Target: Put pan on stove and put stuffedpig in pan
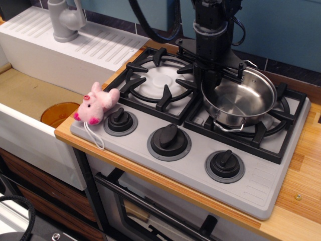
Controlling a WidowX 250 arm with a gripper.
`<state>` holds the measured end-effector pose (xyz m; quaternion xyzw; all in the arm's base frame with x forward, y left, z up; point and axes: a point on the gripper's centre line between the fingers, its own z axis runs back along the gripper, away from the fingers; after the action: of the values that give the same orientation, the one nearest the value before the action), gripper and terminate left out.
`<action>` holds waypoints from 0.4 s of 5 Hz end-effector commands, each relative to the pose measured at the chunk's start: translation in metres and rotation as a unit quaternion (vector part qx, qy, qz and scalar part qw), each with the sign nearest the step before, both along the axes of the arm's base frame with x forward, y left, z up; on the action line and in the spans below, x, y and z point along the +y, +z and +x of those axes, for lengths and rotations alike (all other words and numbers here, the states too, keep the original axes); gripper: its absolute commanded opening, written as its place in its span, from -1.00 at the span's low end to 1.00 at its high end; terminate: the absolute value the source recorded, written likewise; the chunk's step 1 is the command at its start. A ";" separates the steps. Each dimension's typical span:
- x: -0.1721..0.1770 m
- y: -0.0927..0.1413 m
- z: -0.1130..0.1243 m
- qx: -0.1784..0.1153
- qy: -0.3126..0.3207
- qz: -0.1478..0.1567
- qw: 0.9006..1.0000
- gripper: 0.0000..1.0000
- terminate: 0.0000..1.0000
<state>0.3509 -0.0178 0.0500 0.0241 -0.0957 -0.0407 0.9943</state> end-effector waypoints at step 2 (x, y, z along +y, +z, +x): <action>0.010 0.086 0.004 -0.009 -0.013 0.033 0.999 -1.00 -1.00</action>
<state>0.3479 -0.0088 0.1042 0.0559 -0.0520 -0.0611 0.9952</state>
